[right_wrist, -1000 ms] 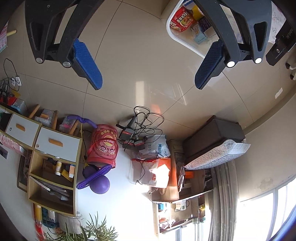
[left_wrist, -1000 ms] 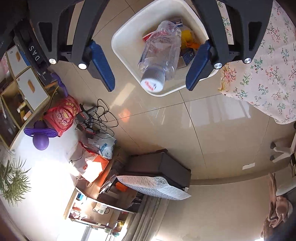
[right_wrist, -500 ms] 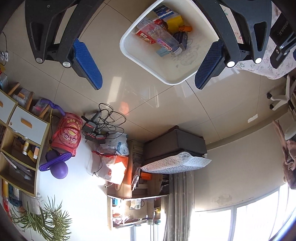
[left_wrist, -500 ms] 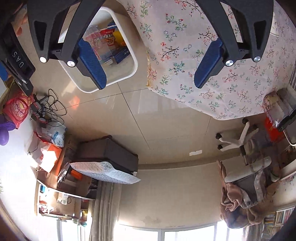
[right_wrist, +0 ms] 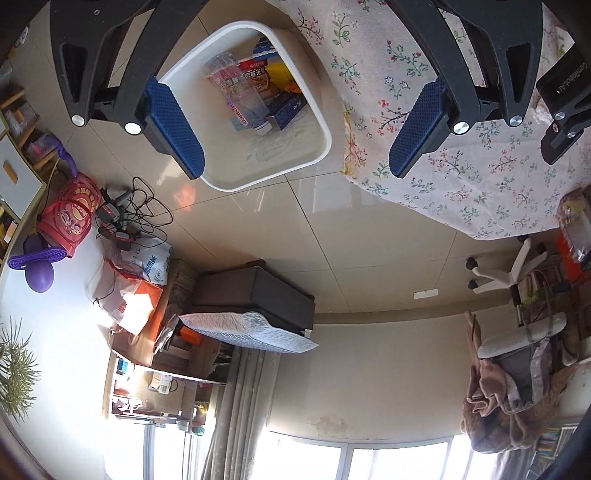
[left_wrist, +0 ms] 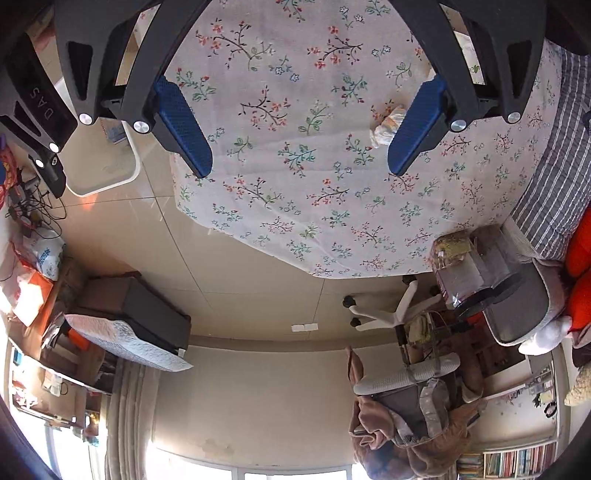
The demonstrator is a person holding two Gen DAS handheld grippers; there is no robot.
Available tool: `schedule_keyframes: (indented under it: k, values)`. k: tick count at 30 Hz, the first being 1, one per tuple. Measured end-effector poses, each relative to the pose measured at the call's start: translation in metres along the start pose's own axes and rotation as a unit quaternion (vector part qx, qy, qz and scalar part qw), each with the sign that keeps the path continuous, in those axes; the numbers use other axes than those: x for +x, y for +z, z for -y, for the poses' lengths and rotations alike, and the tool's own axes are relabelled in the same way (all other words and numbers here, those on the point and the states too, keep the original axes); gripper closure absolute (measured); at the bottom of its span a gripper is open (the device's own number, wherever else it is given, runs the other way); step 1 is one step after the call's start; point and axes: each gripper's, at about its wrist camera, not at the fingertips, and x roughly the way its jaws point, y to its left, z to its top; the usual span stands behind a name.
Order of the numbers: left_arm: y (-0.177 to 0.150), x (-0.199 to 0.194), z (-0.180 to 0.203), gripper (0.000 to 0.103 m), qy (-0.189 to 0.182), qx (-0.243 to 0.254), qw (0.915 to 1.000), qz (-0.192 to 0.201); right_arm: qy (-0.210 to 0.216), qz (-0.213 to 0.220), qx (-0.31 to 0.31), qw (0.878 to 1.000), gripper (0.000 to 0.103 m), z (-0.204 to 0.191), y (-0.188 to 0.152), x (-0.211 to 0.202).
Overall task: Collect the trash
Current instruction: 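Move both open tools back over the table, then grasp the white paper cup with the left tool, then grasp the crumpled white tissue with the right tool while the left tool holds the cup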
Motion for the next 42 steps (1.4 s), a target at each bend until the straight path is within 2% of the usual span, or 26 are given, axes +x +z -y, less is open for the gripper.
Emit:
schedule_keyframes:
  k: [5, 12, 15, 18, 20, 22, 27, 29, 30, 35, 38, 40, 42]
  values:
    - [-0.015, 0.008, -0.041, 0.01, 0.046, 0.007, 0.9985, -0.03, 0.03, -0.004, -0.045, 0.999, 0.007, -0.038, -0.006, -0.007]
    - [-0.034, 0.035, -0.102, 0.01, 0.098, 0.019, 0.9881, -0.117, 0.082, -0.037, -0.088, 0.992, 0.007, -0.078, -0.016, -0.01]
    - [-0.043, 0.06, -0.13, 0.01, 0.08, 0.011, 0.9765, -0.2, 0.099, -0.05, -0.099, 0.989, 0.007, -0.091, -0.019, -0.009]
    - [-0.058, 0.083, -0.158, 0.01, 0.049, -0.014, 0.9575, -0.284, 0.116, -0.074, -0.099, 0.986, 0.007, -0.098, -0.021, -0.002]
    - [-0.068, 0.094, -0.174, 0.01, 0.037, -0.028, 0.9467, -0.319, 0.123, -0.086, -0.103, 0.983, 0.007, -0.102, -0.023, 0.003]
    - [-0.075, 0.101, -0.185, 0.01, 0.029, -0.035, 0.9392, -0.34, 0.127, -0.093, -0.111, 0.981, 0.007, -0.106, -0.026, 0.006]
    - [-0.084, 0.111, -0.195, 0.01, -0.004, -0.04, 0.9287, -0.369, 0.139, -0.102, -0.123, 0.977, 0.007, -0.118, -0.031, 0.011]
    - [-0.089, 0.113, -0.195, 0.018, -0.022, -0.034, 0.9245, -0.379, 0.151, -0.109, -0.129, 0.974, 0.007, -0.123, -0.032, 0.013]
    - [-0.092, 0.115, -0.194, 0.025, -0.03, -0.03, 0.9228, -0.383, 0.156, -0.114, -0.133, 0.972, 0.007, -0.127, -0.033, 0.014]
    - [-0.092, 0.099, -0.201, 0.034, -0.054, -0.031, 0.9372, -0.343, 0.195, -0.15, -0.139, 0.959, 0.007, -0.148, -0.039, 0.024]
    - [-0.081, 0.085, -0.214, 0.035, -0.061, -0.054, 0.9545, -0.287, 0.23, -0.194, -0.11, 0.947, 0.007, -0.163, -0.039, 0.034]
    - [-0.076, 0.075, -0.222, 0.035, -0.044, -0.056, 0.969, -0.237, 0.242, -0.217, -0.091, 0.941, 0.007, -0.175, -0.04, 0.038]
    - [-0.074, 0.065, -0.228, 0.035, -0.028, -0.058, 0.98, -0.189, 0.25, -0.242, -0.067, 0.935, 0.007, -0.188, -0.042, 0.043]
